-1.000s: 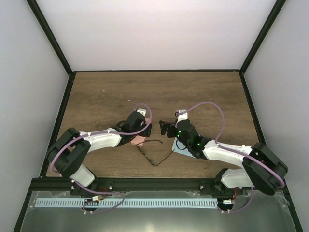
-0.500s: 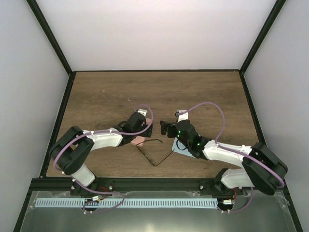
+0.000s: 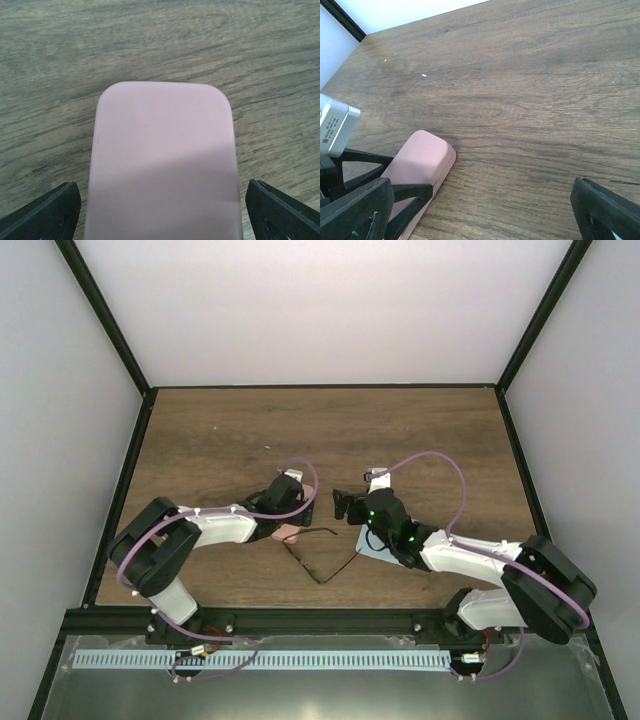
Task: Organize the sunglasses
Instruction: Pick up the sunglasses case from the center of the board.
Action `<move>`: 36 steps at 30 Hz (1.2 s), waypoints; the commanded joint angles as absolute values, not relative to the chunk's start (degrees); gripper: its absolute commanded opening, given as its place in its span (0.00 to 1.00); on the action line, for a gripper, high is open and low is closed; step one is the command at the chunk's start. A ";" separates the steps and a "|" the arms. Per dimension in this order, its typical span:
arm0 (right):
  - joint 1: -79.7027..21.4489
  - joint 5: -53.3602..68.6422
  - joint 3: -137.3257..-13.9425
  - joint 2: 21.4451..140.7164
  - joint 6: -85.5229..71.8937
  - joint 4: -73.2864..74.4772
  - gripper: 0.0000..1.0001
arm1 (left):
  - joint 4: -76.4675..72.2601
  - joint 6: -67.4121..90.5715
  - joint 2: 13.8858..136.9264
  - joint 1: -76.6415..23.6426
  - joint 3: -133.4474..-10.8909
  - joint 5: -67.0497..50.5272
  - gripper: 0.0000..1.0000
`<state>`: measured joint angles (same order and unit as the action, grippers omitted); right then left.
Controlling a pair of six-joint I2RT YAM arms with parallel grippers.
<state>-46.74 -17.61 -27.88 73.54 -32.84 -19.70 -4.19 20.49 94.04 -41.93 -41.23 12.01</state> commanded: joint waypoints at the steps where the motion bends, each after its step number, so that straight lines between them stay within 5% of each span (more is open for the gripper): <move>1: -47.10 -18.37 -27.38 72.13 -32.88 -20.58 1.00 | -5.15 20.81 94.92 -41.83 -40.89 12.82 0.90; 16: -47.13 -18.16 -25.64 67.50 -32.74 -18.97 1.00 | -9.06 21.45 92.48 -41.75 -38.29 12.76 0.75; 36: -38.76 14.44 -20.51 68.99 -31.49 -39.56 1.00 | -37.96 30.84 81.70 -29.93 -30.54 -24.77 0.73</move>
